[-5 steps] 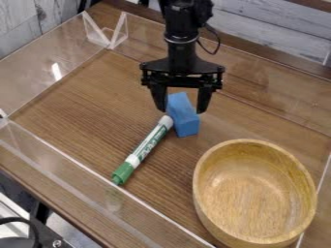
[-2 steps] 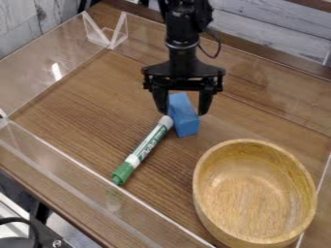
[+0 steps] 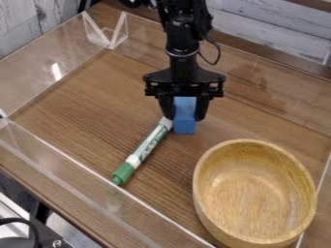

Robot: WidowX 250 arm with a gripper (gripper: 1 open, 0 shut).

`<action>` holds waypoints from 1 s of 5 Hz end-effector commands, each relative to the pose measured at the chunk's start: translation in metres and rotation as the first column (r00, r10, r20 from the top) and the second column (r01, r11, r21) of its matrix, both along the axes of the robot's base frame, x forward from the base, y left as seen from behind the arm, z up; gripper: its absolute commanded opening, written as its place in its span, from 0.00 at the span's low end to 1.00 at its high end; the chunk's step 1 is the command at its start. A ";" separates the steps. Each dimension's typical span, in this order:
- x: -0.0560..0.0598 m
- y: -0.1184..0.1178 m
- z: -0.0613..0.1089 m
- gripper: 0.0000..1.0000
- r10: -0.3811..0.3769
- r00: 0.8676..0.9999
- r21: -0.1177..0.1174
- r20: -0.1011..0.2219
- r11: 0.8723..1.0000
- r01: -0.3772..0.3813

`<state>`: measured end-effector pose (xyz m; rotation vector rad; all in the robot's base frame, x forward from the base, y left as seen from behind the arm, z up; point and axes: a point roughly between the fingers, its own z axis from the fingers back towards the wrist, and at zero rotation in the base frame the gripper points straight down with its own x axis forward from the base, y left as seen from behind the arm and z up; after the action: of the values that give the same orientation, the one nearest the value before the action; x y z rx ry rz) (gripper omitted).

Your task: Put the blue block in the brown bowl

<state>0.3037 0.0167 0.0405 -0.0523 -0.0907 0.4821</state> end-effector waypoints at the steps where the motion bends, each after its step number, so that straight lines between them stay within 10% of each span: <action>1: 0.003 0.003 0.012 0.00 -0.004 1.000 0.004 0.027 1.000 0.004; 5: 0.000 0.007 0.032 0.00 -0.033 0.999 -0.011 0.018 0.999 0.033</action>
<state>0.2906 0.0192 0.0434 -0.0575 -0.0002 0.4437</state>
